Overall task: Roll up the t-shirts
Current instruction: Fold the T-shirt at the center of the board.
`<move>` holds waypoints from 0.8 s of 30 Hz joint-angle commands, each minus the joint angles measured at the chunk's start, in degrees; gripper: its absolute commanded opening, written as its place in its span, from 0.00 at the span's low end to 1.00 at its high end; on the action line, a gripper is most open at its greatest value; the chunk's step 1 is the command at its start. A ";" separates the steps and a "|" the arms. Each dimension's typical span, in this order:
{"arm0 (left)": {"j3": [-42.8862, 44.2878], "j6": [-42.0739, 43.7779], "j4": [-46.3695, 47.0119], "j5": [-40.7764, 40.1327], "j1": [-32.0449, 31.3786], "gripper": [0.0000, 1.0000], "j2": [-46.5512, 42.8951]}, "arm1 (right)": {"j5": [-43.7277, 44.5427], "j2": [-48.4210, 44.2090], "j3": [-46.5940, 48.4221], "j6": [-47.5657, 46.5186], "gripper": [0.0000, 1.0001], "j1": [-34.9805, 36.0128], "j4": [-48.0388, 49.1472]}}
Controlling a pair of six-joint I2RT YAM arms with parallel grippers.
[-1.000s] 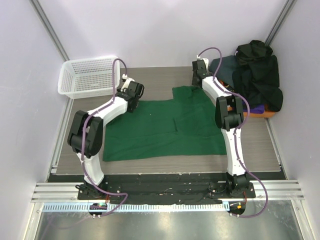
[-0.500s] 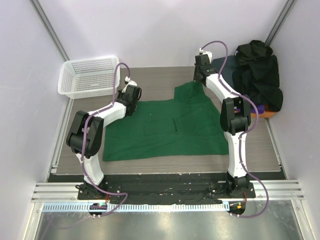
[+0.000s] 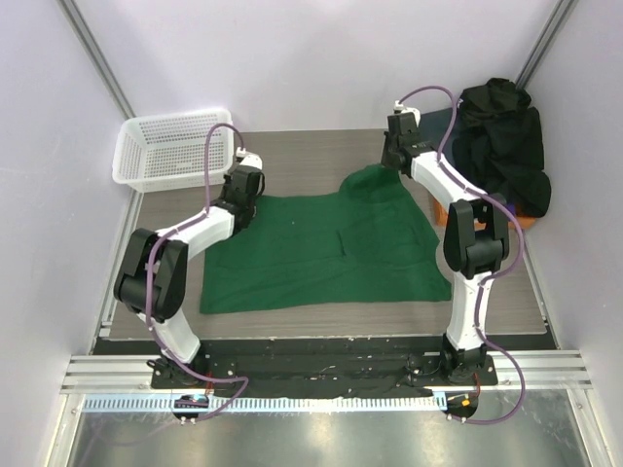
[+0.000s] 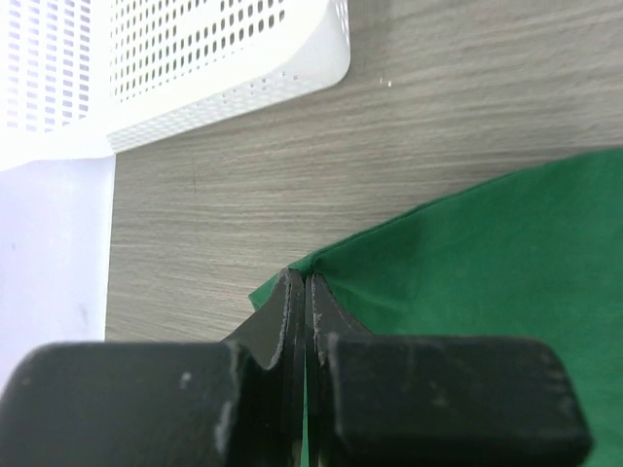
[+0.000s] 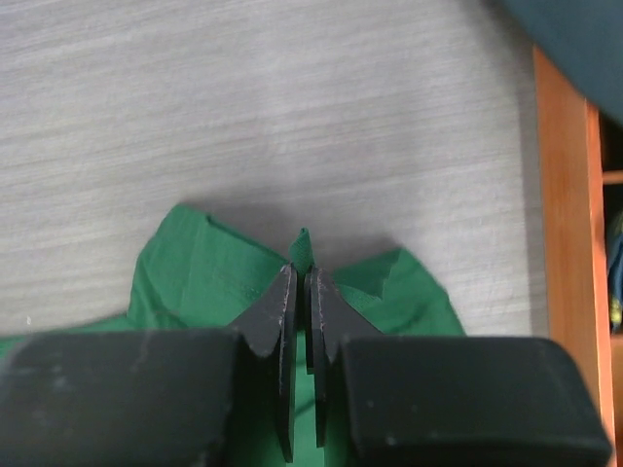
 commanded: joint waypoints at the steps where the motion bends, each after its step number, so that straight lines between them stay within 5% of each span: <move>1: -1.45 -2.11 4.32 2.42 0.91 0.00 -4.23 | -1.52 -6.87 -3.89 1.67 0.07 0.50 2.42; 17: -11.92 -3.08 8.79 2.42 2.40 0.00 -12.22 | -2.05 -22.06 -19.09 3.43 0.06 0.76 1.72; 24: -19.03 1.50 18.11 9.63 2.40 0.00 -18.90 | -1.17 -29.19 -24.90 4.48 0.06 1.03 0.58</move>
